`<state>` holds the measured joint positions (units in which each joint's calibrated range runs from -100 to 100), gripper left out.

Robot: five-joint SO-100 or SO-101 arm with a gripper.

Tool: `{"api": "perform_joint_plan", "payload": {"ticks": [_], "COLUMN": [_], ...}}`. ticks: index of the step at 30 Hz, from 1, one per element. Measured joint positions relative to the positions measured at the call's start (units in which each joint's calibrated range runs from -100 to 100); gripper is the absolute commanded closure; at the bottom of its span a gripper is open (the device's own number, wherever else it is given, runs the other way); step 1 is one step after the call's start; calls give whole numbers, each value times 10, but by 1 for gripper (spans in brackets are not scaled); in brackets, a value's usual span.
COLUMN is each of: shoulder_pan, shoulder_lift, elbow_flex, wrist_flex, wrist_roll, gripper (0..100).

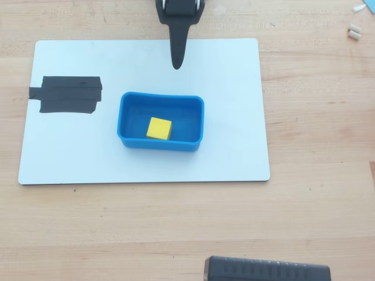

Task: Pick up yellow cube and drop it in the blue rectangular bin

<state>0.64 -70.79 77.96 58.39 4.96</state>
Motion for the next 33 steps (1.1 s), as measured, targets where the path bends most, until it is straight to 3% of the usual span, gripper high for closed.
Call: {"api": "perform_joint_plan", "payload": {"ticks": [12, 33], "shoulder_pan": [17, 25], "shoulder_lift": [-20, -241], "elbow_flex": [109, 166], "wrist_flex": [-34, 40], "wrist_roll": [0, 0], "gripper": [100, 100]}}
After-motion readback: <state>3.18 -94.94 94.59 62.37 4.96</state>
